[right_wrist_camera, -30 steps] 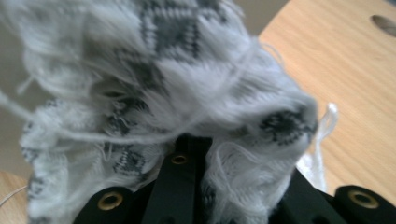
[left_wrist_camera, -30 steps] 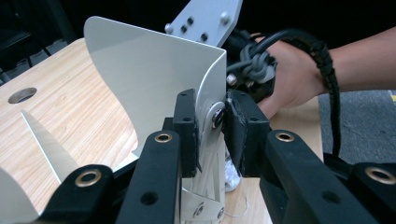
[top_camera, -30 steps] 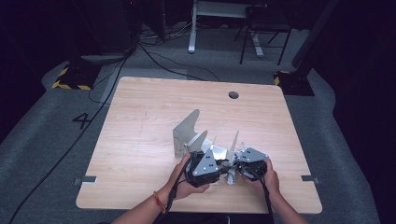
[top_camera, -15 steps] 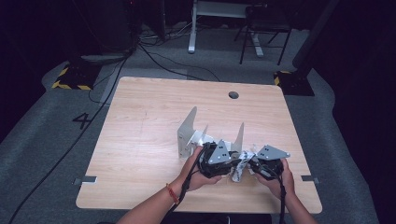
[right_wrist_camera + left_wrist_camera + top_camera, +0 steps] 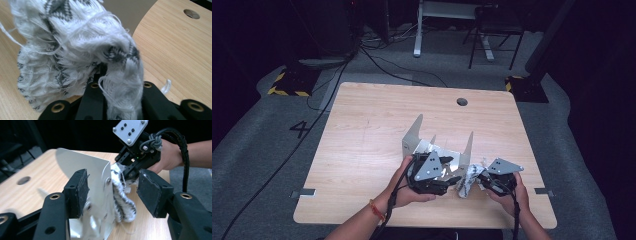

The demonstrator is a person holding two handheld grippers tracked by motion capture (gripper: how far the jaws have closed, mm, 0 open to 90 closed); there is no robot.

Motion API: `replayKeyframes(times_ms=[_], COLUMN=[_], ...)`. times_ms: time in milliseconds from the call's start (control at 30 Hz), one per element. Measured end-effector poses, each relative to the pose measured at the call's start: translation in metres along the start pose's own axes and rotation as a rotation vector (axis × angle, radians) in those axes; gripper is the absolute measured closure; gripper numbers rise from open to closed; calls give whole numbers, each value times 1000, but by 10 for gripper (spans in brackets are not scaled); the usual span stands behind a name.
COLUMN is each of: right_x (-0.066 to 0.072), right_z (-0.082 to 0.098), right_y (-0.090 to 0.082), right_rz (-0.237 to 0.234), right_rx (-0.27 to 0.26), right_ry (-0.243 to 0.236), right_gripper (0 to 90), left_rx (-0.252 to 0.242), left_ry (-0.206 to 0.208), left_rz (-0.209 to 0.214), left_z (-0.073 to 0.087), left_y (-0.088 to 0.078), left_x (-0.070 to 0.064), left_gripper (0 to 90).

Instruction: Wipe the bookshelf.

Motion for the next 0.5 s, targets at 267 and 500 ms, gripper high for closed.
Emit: replayKeyframes(times_ms=[267, 500], right_x=[0, 2], right_z=[4, 5], right_y=[3, 6], right_rz=[-8, -13], right_rx=[19, 32], right_ry=[1, -10], right_gripper=[815, 810], left_rx=[37, 48], left_ry=[-21, -72], left_rz=[-92, -177], left_z=[23, 45], left_y=[-35, -46], left_x=[11, 23], left_gripper=[378, 340])
Point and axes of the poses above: each handheld gripper's, and its own axes: y roughly forward along the jaws, z roughly out of its underside, x roughly to its left, the point moved 3 cm from there along y, roughly forward along the jaws, and after that the axes turned 6 degrees about y, right-handed, at the moved point
